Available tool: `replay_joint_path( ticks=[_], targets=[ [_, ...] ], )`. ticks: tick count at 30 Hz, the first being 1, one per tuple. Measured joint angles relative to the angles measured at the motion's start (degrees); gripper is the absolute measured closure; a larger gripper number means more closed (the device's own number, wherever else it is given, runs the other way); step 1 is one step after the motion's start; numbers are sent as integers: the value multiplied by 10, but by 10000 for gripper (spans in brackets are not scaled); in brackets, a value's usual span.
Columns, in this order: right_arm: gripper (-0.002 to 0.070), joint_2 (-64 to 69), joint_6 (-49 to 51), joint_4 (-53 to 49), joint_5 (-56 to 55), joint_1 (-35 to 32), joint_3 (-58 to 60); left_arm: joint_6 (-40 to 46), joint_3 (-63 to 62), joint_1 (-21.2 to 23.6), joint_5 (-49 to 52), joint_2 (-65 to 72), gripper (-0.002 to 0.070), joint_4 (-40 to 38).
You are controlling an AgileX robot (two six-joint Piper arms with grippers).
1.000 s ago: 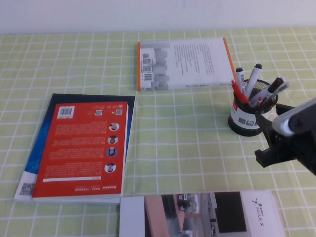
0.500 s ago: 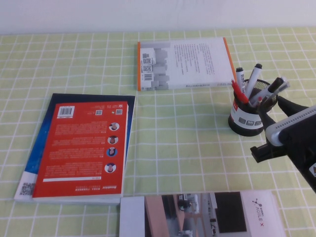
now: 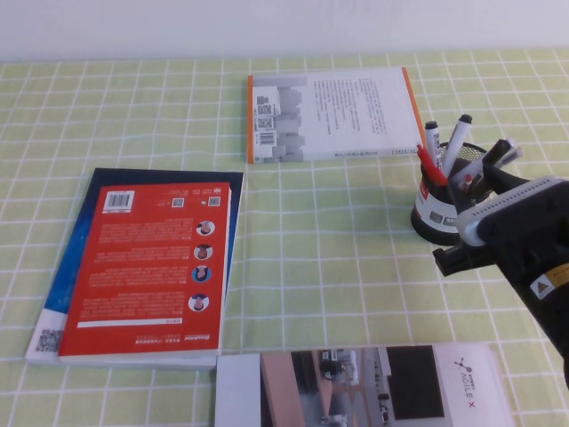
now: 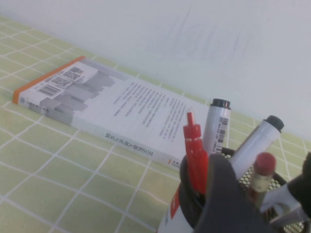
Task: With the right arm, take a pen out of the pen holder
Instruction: 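Take a marker out of the pen holder and lay it on the table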
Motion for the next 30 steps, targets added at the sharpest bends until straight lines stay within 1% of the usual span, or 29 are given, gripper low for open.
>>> replay_joint_path(
  ticks=[8, 11, 26, 30],
  targets=[
    [391, 36, 0, 18, 0, 0, -29, 0, 0, 0, 0, 0, 680, 0],
    [405, 41, 0, 19, 0, 0, -34, 0, 0, 0, 0, 0, 680, 0],
    [636, 43, -1, 29, -1, 0, -34, 0, 0, 0, 0, 0, 680, 0],
    [657, 43, -2, 33, -10, 0, -34, 0, 0, 0, 0, 0, 680, 0]
  ],
)
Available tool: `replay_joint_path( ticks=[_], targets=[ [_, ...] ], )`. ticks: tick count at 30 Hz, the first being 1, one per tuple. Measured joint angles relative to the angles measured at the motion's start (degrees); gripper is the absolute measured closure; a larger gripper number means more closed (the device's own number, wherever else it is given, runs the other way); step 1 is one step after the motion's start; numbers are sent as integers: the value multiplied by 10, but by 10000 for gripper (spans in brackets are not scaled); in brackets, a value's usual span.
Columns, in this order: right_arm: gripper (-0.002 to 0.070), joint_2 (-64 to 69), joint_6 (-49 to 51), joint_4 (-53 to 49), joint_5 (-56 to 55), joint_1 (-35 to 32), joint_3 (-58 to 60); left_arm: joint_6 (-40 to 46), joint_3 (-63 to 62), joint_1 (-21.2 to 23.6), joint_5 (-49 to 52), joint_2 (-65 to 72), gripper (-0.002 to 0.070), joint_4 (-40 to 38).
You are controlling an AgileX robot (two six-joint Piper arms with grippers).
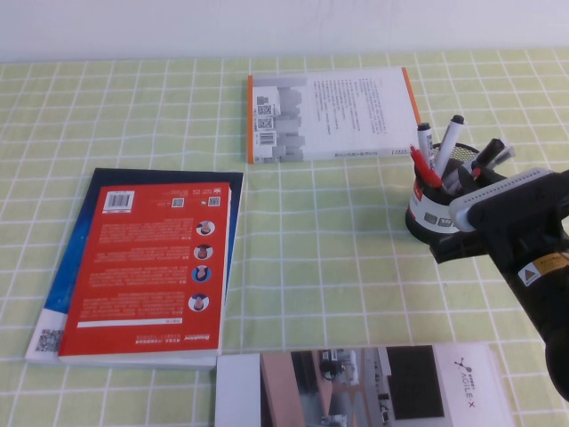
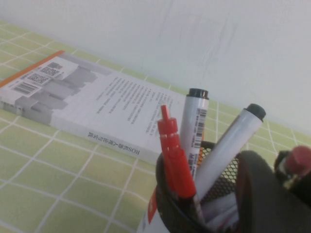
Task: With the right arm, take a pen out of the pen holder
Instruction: 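Take a marker out of the pen holder and lay it on the table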
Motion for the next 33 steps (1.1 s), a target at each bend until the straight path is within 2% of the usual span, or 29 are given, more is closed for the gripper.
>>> replay_joint_path(
  ticks=[13, 25, 33],
  targets=[
    [661, -43, 1, 0, 20, 0, 0, 0, 0, 0, 0, 0, 680, 0],
    [661, -195, -5, 4, 127, 0, 0, 0, 0, 0, 0, 0, 680, 0],
    [661, -327, -25, 34, 244, 0, 0, 0, 0, 0, 0, 0, 680, 0]
  ],
)
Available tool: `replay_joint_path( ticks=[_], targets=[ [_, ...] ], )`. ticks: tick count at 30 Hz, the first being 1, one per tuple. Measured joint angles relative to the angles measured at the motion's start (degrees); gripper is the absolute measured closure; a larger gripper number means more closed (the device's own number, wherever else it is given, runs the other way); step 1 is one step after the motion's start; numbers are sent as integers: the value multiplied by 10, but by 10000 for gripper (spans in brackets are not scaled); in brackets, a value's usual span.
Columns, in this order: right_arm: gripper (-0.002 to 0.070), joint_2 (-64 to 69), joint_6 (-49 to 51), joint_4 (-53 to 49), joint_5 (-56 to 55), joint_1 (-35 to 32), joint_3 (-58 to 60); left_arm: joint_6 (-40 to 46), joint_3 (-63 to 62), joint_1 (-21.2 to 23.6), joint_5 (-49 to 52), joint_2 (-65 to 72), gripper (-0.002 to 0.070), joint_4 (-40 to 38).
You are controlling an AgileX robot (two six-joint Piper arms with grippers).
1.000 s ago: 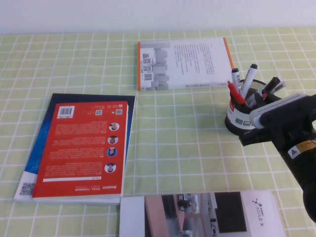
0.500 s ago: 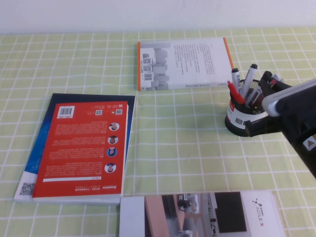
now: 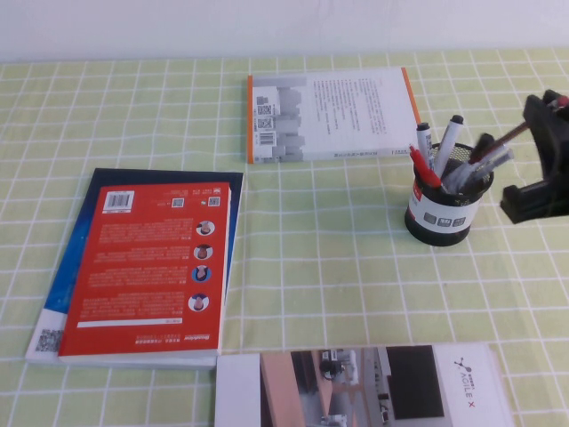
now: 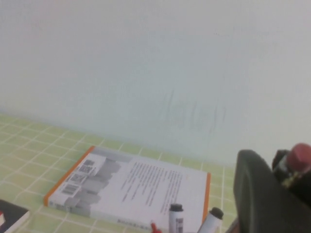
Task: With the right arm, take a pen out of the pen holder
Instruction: 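Take a marker out of the pen holder and lay it on the table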
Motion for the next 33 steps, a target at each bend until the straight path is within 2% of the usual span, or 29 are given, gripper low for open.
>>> replay_joint_path(
  ticks=[4, 11, 19, 26, 33],
  targets=[
    [661, -45, -27, 40, 128, 0, -30, 0, 0, 0, 0, 0, 680, 0],
    [661, -58, -37, 79, 409, 0, -167, 0, 0, 0, 0, 0, 680, 0],
    [661, 57, 88, 38, 669, 0, -331, 0, 0, 0, 0, 0, 680, 0],
    [661, 228, 193, 5, 807, 4, -466, 0, 0, 0, 0, 0, 680, 0],
    [661, 404, 249, -7, 868, 33, -629, 0, 0, 0, 0, 0, 680, 0]
  ],
)
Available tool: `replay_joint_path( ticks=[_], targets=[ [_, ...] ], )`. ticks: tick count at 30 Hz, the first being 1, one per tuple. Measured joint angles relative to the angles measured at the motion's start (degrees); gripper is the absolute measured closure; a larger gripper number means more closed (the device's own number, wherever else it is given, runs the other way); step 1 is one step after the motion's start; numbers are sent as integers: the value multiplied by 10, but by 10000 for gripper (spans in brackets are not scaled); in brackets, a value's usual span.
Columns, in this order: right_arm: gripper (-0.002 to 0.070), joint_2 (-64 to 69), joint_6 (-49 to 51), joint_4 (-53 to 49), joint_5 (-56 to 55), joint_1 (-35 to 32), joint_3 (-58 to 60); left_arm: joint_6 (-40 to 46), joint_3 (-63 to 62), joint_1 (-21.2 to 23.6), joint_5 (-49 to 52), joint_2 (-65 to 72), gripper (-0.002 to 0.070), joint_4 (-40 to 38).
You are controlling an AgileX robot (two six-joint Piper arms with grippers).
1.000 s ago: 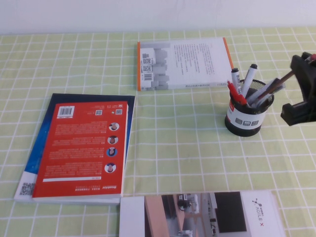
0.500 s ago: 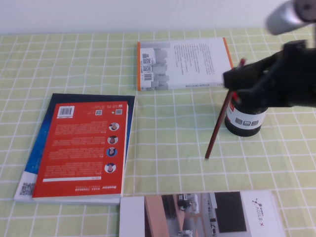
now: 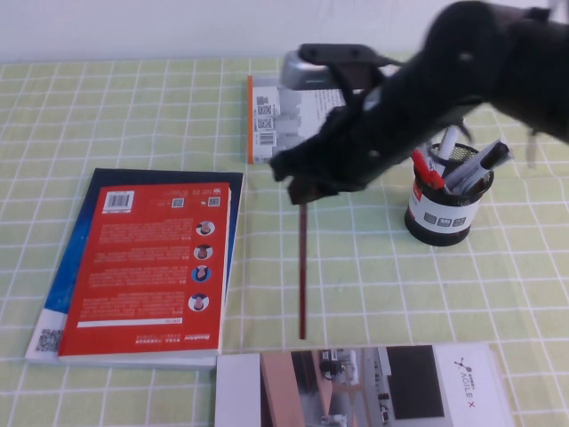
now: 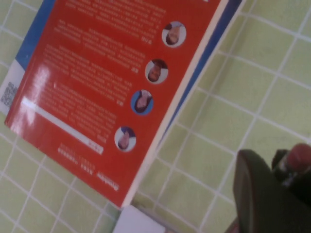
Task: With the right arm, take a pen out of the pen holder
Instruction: 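Take a marker out of the pen holder and lay it on the table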
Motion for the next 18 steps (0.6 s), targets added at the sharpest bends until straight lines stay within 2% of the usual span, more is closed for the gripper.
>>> replay_joint_path(
  ticks=[10, 18],
  targets=[
    [661, 192, 65, -1, 36, 2, -201, 0, 0, 0, 0, 0, 680, 0],
    [661, 256, 85, 5, 26, -5, -252, 0, 0, 0, 0, 0, 680, 0]
  ],
)
